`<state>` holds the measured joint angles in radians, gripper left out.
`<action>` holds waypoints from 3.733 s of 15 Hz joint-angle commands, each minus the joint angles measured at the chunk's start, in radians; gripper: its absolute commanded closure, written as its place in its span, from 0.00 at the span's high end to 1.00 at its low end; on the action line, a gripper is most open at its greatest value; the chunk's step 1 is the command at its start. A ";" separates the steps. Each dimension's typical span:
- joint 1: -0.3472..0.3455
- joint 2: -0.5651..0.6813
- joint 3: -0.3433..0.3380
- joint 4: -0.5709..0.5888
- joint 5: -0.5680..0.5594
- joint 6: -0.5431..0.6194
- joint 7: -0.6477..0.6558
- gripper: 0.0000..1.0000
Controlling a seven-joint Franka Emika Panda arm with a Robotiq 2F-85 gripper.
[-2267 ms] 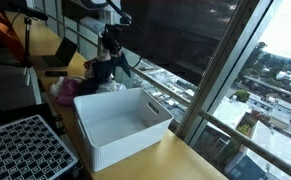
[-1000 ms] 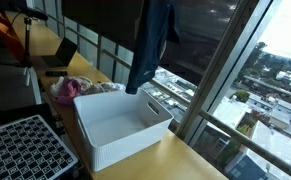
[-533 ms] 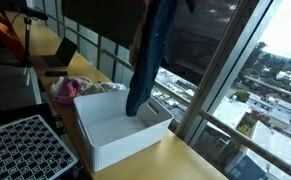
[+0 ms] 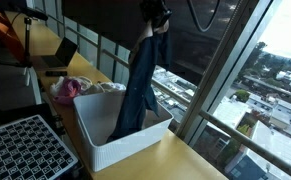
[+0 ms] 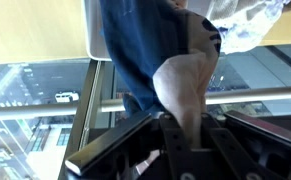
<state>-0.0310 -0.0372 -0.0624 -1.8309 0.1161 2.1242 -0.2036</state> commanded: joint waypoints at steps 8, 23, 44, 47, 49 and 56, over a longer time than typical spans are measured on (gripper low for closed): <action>-0.001 0.027 0.019 -0.199 -0.130 0.065 -0.008 0.60; 0.200 0.191 0.221 -0.249 -0.199 0.384 0.085 1.00; 0.359 0.863 0.185 0.117 -0.271 0.419 0.163 1.00; 0.350 0.872 0.167 0.121 -0.273 0.417 0.163 0.71; 0.350 0.864 0.162 0.124 -0.273 0.408 0.169 0.63; 0.359 0.710 0.173 0.039 -0.267 0.329 0.203 0.11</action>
<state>0.3248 0.7660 0.1113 -1.7288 -0.1375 2.4927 -0.0288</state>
